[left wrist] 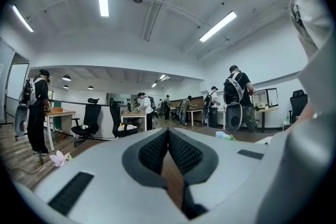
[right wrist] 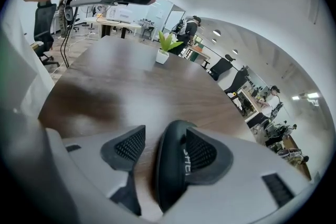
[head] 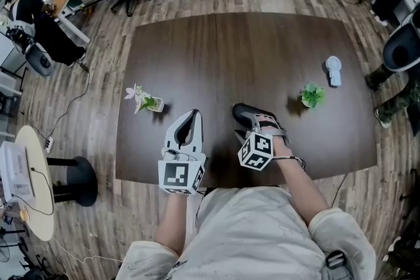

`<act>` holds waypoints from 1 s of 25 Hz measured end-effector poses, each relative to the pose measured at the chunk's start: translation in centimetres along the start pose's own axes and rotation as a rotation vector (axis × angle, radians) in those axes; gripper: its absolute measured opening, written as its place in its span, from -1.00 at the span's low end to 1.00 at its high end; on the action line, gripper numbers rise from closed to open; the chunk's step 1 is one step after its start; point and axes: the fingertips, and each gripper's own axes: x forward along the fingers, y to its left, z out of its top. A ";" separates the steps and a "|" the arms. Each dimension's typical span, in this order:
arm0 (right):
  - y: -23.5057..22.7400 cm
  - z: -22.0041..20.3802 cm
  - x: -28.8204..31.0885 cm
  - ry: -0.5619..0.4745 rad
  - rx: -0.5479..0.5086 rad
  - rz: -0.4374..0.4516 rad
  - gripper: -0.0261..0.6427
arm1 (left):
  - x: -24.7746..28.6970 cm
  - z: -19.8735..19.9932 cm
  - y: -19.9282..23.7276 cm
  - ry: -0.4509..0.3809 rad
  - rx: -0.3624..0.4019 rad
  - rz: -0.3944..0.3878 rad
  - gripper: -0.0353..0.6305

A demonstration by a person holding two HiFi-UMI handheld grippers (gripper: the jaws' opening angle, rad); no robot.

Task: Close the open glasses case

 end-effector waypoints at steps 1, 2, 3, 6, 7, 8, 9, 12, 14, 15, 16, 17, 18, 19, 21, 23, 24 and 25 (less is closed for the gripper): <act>-0.1 0.1 -0.2 -0.016 0.023 -0.004 -0.18 | 0.0 0.0 0.1 -0.001 -0.001 0.001 -0.88; -0.2 0.2 -0.6 -0.036 0.057 -0.007 -0.19 | 0.0 -0.1 0.1 0.001 -0.002 0.004 -0.88; -0.3 0.3 -1.1 -0.056 0.102 -0.008 -0.19 | -0.1 -0.2 0.1 0.007 -0.005 0.009 -0.88; -2.2 0.5 -3.0 -0.132 0.295 -0.022 -0.20 | 0.1 -0.5 0.5 0.017 -0.016 0.031 -0.88; -3.3 0.5 -3.6 -0.161 0.364 -0.036 -0.20 | 0.4 -0.6 0.8 0.015 -0.019 0.040 -0.88; -4.4 0.4 -4.3 -0.191 0.427 -0.053 -0.20 | 0.7 -0.7 1.0 0.014 -0.023 0.050 -0.88; -5.6 0.2 -5.1 -0.223 0.484 -0.073 -0.20 | 0.9 -0.7 1.3 0.016 -0.029 0.060 -0.88; -9.1 -0.2 -8.2 -0.333 0.630 -0.149 -0.21 | 1.5 -0.9 1.8 0.026 -0.054 0.085 -0.88; -11.6 -0.6 -10.8 -0.396 0.711 -0.207 -0.22 | 2.0 -0.9 2.0 0.034 -0.062 0.097 -0.88; -12.9 -0.7 -12.1 -0.428 0.743 -0.241 -0.22 | 2.3 -0.8 2.1 0.035 -0.064 0.102 -0.88; -14.1 -0.9 -13.4 -0.459 0.767 -0.277 -0.22 | 2.6 -0.6 2.2 0.034 -0.063 0.106 -0.88; -15.3 -1.0 -14.7 -0.487 0.781 -0.314 -0.22 | 2.9 -0.4 2.3 0.029 -0.060 0.109 -0.88; -16.4 -1.0 -16.0 -0.510 0.784 -0.350 -0.21 | 3.2 -0.1 2.4 0.020 -0.055 0.110 -0.88; -17.3 -0.9 -17.2 -0.527 0.775 -0.384 -0.21 | 3.4 0.3 2.6 0.006 -0.048 0.108 -0.88; -18.7 -0.8 -19.5 -0.544 0.736 -0.450 -0.23 | 3.6 1.5 2.6 -0.038 -0.030 0.095 -0.88; -19.8 -0.8 -21.9 -0.558 0.694 -0.524 -0.24 | 3.8 2.8 2.5 -0.075 -0.002 0.086 -0.88; -20.3 -0.8 -23.2 -0.576 0.683 -0.561 -0.25 | 3.8 3.3 2.4 -0.086 0.014 0.089 -0.88; -20.7 -0.8 -24.4 -0.600 0.679 -0.598 -0.25 | 3.9 3.9 2.4 -0.094 0.030 0.093 -0.88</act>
